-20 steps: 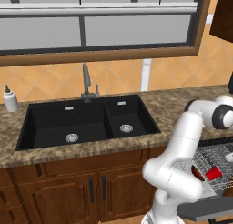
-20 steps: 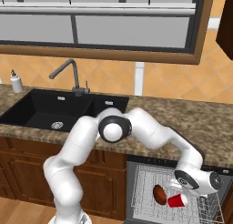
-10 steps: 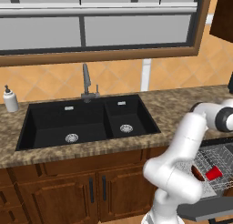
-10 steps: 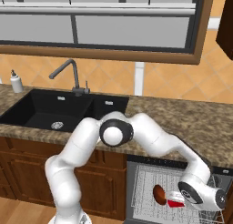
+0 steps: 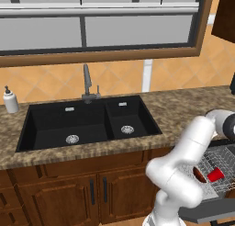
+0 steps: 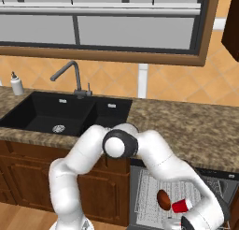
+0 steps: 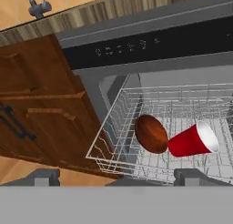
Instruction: Pick up the cup and bowl from the counter, place them in the dishwasher, and close the dishwasher door.
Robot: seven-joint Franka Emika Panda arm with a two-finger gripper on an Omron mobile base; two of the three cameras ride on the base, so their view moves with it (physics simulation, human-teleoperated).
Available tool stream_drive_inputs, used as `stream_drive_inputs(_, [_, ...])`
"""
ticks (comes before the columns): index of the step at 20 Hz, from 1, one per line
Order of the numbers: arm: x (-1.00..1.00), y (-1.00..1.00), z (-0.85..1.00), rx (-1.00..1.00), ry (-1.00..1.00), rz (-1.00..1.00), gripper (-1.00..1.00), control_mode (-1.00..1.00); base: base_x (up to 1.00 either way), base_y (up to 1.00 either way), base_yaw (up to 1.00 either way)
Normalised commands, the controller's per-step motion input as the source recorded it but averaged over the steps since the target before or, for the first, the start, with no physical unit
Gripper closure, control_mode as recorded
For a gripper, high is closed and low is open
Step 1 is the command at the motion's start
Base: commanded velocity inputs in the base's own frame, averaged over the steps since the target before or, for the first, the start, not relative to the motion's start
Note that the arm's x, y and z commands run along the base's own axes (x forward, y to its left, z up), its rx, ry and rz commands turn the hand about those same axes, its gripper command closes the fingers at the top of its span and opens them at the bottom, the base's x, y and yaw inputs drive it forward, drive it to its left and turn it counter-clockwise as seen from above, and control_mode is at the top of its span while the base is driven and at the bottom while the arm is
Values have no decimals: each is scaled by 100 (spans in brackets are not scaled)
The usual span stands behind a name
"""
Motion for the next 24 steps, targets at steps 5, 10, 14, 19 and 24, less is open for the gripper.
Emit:
stream_drive_inputs(5, [-80, 0, -16, 5, -38, 0, -100, -100, 0, 0, 0])
stream_drive_inputs(10, [-26, -1, -26, 3, -7, 0, -100, -100, 0, 0, 0])
stream_drive_inputs(14, [-26, 0, -44, 1, -8, 0, -100, -100, 0, 0, 0])
stream_drive_inputs(19, [-29, -2, -58, 6, -31, -5, -100, -100, 0, 0, 0])
stream_drive_inputs(24, [0, -2, -45, 8, -17, -10, -100, -100, 0, 0, 0])
